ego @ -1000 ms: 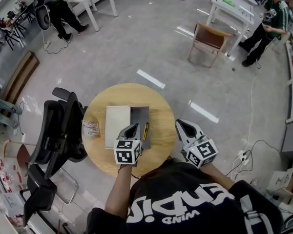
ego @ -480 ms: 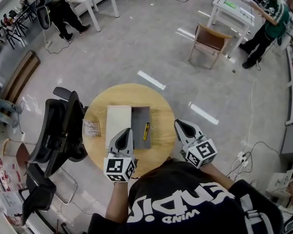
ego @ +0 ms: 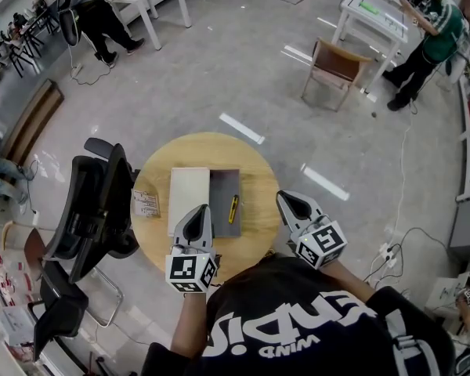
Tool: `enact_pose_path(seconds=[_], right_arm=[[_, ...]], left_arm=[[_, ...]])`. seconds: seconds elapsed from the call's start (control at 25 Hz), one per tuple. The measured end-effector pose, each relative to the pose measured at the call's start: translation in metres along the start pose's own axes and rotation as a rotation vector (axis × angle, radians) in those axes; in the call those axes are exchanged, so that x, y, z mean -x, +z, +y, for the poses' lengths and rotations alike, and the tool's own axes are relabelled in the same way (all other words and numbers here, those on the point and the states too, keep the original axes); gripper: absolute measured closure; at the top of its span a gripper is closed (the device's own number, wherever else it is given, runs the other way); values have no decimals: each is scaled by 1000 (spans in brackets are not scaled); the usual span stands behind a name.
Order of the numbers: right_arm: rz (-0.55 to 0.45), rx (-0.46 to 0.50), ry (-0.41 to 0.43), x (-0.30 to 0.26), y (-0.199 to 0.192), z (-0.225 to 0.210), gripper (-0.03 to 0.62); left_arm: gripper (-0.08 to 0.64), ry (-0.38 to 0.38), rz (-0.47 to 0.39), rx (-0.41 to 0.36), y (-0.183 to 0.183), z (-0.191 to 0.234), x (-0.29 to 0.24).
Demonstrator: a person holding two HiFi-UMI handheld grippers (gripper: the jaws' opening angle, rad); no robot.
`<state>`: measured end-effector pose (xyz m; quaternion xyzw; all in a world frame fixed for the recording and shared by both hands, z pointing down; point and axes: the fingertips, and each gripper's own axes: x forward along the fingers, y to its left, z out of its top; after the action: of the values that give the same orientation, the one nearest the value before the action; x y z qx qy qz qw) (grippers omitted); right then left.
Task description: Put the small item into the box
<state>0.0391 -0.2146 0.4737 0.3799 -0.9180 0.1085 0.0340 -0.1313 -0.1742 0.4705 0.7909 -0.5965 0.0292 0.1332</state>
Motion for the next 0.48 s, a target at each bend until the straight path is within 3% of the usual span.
enact_pose_path(seconds=[0.48], right_arm=[[-1,4,12,2,0,5,592]], left_arm=[[549,15,12,3,-4,2,7]])
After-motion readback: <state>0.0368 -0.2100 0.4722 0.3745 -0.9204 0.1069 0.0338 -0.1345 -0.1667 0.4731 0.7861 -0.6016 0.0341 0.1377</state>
